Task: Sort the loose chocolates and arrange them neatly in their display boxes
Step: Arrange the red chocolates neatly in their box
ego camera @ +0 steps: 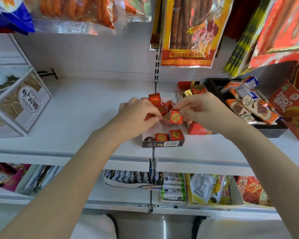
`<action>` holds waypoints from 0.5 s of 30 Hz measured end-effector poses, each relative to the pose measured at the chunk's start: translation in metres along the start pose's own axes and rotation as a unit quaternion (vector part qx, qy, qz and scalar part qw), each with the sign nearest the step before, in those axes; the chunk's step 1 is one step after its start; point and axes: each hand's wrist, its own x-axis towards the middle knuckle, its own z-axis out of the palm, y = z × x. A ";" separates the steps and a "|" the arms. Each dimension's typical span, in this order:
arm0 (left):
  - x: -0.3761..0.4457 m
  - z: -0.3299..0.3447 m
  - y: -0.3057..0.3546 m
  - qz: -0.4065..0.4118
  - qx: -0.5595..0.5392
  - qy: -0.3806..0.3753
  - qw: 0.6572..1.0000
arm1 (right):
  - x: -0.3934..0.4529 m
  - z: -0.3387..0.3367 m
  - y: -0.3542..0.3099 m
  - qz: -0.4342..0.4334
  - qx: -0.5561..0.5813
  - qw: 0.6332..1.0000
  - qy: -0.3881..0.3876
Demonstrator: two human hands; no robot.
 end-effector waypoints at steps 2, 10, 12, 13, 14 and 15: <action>-0.004 -0.005 -0.006 -0.009 -0.011 0.005 1.000 | 0.000 0.001 -0.004 0.017 0.070 0.997 -0.027; -0.013 0.008 -0.006 0.000 -0.003 -0.053 0.999 | 0.009 0.013 -0.010 0.042 0.024 0.997 -0.065; -0.013 0.008 -0.007 -0.006 -0.015 -0.053 0.998 | 0.011 0.021 -0.012 0.026 -0.020 0.997 -0.068; -0.013 0.007 -0.008 -0.011 -0.020 -0.052 0.998 | 0.013 0.024 -0.013 0.019 -0.044 0.996 -0.069; -0.013 0.007 -0.009 -0.013 -0.022 -0.051 0.998 | 0.013 0.026 -0.014 0.012 -0.072 0.995 -0.070; -0.013 0.007 -0.009 -0.016 -0.023 -0.052 0.998 | 0.013 0.027 -0.015 0.003 -0.098 0.993 -0.072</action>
